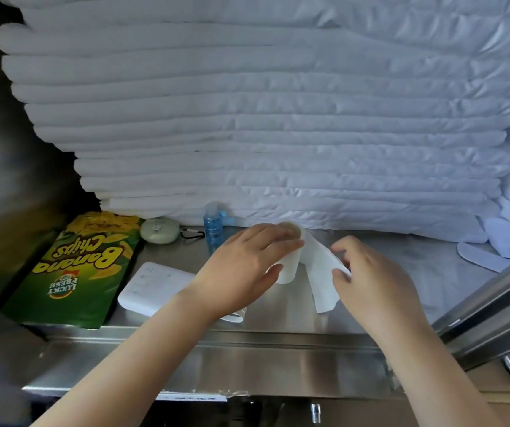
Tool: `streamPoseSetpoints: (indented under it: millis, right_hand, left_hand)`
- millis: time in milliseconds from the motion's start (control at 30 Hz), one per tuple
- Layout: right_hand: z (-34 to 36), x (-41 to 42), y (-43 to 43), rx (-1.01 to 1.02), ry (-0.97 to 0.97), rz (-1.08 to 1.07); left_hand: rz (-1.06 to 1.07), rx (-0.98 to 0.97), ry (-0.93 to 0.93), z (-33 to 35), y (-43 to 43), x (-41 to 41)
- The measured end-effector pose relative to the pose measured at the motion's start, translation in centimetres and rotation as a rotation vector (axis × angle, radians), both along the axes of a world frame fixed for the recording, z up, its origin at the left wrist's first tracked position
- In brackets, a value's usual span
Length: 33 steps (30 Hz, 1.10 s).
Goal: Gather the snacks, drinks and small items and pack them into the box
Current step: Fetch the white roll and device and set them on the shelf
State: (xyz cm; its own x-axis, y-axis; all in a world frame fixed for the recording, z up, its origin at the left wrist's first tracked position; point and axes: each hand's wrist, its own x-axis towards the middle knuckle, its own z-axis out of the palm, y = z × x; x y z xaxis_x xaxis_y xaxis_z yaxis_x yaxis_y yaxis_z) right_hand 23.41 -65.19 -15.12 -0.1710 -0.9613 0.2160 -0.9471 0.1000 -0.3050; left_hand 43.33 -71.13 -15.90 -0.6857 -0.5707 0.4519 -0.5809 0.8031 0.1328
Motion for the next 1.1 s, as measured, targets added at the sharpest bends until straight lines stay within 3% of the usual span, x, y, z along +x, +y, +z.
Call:
streamPoseSetpoints:
  millis: [400, 667, 1100]
  right_hand:
    - [-0.7, 0.3, 1.8, -0.083, -0.182, 0.047]
    - [-0.9, 0.7, 2.0, -0.106, -0.139, 0.036]
    - [-1.2, 1.9, 1.7, -0.153, -0.177, 0.045]
  left_hand:
    - [0.019, -0.025, 0.053, 0.3, 0.0, -0.5]
    - [0.017, 0.061, -0.01, 1.1, -2.1, 0.6]
    - [0.083, -0.081, 0.096, 0.7, -1.0, -1.7]
